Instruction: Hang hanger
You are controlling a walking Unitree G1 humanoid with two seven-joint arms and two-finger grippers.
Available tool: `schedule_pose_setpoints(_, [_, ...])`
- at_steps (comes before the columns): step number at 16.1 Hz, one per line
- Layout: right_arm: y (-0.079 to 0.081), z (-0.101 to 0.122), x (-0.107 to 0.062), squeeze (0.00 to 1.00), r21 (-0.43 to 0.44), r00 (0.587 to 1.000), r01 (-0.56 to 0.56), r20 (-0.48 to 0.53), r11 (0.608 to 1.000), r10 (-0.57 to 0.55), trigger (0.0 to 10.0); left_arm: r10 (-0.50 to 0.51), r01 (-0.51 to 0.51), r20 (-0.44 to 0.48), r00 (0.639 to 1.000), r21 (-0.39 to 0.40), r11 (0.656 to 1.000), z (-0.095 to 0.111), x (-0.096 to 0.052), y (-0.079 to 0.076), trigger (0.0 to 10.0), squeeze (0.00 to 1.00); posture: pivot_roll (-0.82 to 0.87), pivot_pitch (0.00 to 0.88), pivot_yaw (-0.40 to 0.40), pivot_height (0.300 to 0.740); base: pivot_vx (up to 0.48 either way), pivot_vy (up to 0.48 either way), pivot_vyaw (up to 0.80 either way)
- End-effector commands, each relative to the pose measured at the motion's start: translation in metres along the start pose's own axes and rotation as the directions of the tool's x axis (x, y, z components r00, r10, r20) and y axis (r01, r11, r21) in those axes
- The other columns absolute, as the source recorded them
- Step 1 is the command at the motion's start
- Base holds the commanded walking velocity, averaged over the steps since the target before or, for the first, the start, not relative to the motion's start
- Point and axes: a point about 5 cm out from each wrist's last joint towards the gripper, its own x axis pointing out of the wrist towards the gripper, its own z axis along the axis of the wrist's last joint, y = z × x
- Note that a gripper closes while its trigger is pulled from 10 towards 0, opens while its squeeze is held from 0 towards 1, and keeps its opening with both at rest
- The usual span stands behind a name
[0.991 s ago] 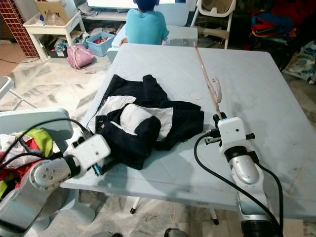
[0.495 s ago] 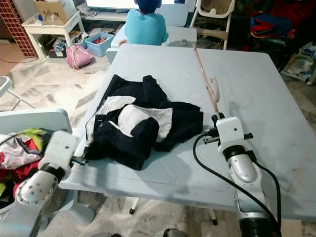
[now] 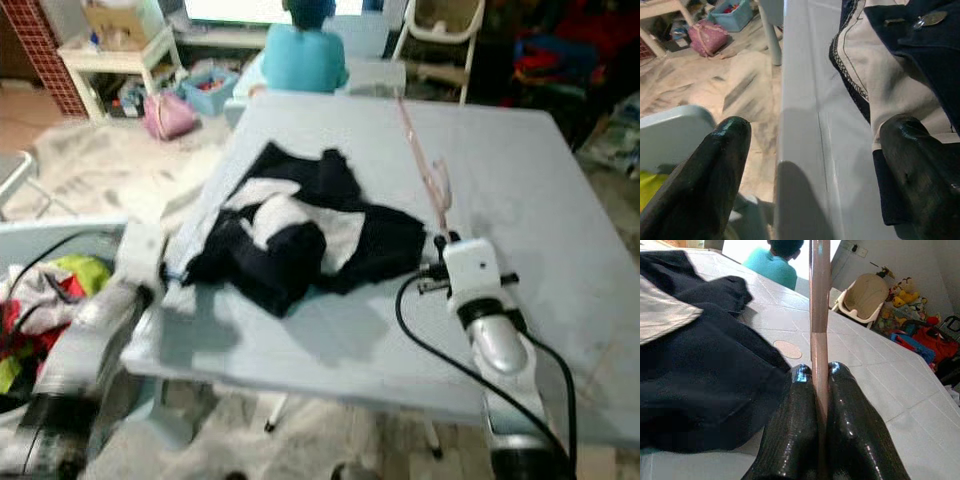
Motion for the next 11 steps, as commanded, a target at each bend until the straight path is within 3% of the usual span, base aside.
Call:
schedule_pose_setpoints(1, [0.003, -0.010, -0.004, 0.00, 0.028, 0.998, -0.007, -0.056, 1.000, 0.009, 0.0, -0.050, 0.049, -0.091, 0.995, -0.016, 0.999, -0.019, 0.008, -0.012, 10.0, 0.00, -0.07, 0.079, 0.006, 0.740, 0.000, 0.000, 0.00])
schedule_pose_setpoints(4, [0.003, -0.008, -0.002, 0.00, 0.026, 0.999, 0.000, -0.048, 1.000, 0.002, 0.0, -0.172, 0.172, -0.069, 0.983, -0.009, 0.985, -0.002, 0.029, -0.040, 10.0, 0.00, -0.08, 0.073, 0.005, 0.740, 0.000, 0.000, 0.00])
schedule_pose_setpoints(5, [0.003, -0.007, -0.001, 0.00, 0.026, 0.999, 0.001, -0.045, 1.000, 0.001, 0.0, -0.234, 0.234, -0.045, 0.971, -0.004, 0.972, 0.007, 0.036, -0.056, 10.0, 0.00, -0.08, 0.072, 0.005, 0.740, 0.000, 0.000, 0.00])
schedule_pose_setpoints(8, [0.006, -0.006, -0.001, 0.00, 0.030, 0.999, 0.005, -0.041, 1.000, -0.004, 0.0, -0.332, 0.332, -0.013, 0.943, 0.018, 0.943, 0.018, 0.042, -0.084, 10.0, 0.00, -0.09, 0.072, 0.013, 0.740, 0.000, 0.000, 0.00])
schedule_pose_setpoints(9, [0.004, -0.005, -0.003, 0.00, 0.019, 0.999, 0.028, -0.032, 0.999, -0.027, 0.0, -0.330, 0.329, -0.001, 0.944, 0.077, 0.941, 0.018, 0.039, -0.085, 10.0, 0.00, -0.09, 0.072, 0.020, 0.740, 0.000, 0.000, 0.00])
schedule_pose_setpoints(10, [0.002, -0.004, -0.004, 0.00, 0.012, 0.999, 0.045, -0.025, 0.999, -0.045, 0.0, -0.307, 0.305, 0.011, 0.952, 0.081, 0.949, 0.017, 0.038, -0.081, 10.0, 0.00, -0.09, 0.072, 0.022, 0.740, 0.000, 0.000, 0.00])
schedule_pose_setpoints(11, [-0.002, -0.002, -0.005, 0.00, 0.000, 0.997, 0.080, -0.004, 0.997, -0.080, 0.0, -0.226, 0.223, 0.043, 0.973, 0.068, 0.973, 0.012, 0.032, -0.066, 10.0, 0.00, -0.08, 0.074, 0.027, 0.740, 0.000, 0.000, 0.00])
